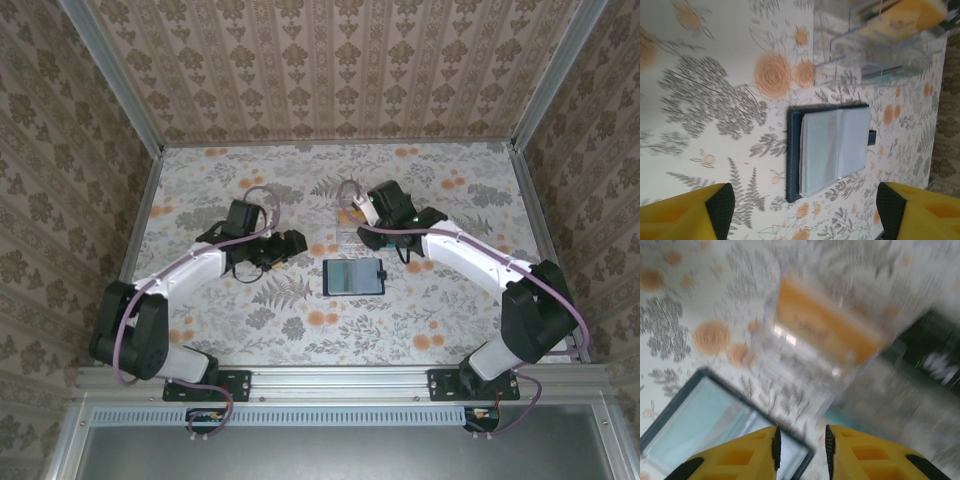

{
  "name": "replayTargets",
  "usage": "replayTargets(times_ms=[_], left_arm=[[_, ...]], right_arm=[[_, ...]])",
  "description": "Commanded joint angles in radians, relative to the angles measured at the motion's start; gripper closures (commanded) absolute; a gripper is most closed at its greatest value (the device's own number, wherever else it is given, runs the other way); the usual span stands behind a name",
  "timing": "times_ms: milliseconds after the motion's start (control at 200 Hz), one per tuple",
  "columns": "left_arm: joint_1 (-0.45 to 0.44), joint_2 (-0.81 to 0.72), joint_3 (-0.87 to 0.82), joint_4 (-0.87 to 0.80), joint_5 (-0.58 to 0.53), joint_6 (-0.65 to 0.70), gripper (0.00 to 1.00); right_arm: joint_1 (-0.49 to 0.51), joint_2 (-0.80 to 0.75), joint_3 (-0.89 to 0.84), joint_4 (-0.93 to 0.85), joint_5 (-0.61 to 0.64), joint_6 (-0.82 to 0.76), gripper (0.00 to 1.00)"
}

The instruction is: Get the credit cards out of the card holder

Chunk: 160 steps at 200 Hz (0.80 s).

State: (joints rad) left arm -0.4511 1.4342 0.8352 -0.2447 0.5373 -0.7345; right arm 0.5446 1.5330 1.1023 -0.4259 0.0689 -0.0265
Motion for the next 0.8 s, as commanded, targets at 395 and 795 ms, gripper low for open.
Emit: replayTargets(times_ms=[395,795], left_arm=[[-0.165,0.250,0.152,0.048,0.063,-0.049,0.46],[-0.184,0.346,0.186,0.016,0.095,-0.006,0.51]], right_arm=[[0.011,-0.012,-0.306,0.102,-0.064,0.476,0.59],[0.020,0.059,-0.323,0.162,-0.090,0.551,0.60]])
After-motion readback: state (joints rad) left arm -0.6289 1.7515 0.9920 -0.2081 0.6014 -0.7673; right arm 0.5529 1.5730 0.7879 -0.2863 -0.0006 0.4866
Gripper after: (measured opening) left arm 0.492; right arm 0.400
